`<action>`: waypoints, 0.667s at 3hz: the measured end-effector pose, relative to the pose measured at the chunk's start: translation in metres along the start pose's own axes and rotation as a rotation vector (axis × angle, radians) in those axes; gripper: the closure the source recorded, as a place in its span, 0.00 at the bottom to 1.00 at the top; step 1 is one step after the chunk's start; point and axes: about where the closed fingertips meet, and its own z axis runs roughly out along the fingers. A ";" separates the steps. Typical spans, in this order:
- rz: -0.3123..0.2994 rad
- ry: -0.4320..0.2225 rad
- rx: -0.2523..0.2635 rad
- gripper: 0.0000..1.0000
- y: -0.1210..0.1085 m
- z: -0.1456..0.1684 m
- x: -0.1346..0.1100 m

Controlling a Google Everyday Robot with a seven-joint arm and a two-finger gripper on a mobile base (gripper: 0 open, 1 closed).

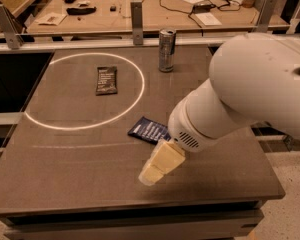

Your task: Pick rxbar blueberry

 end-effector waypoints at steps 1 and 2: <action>0.004 -0.006 -0.034 0.00 0.009 0.016 -0.006; 0.002 -0.019 -0.045 0.00 0.005 0.030 -0.015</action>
Offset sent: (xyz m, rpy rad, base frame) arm 0.0347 0.0384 -0.0289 0.0514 0.0271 0.0327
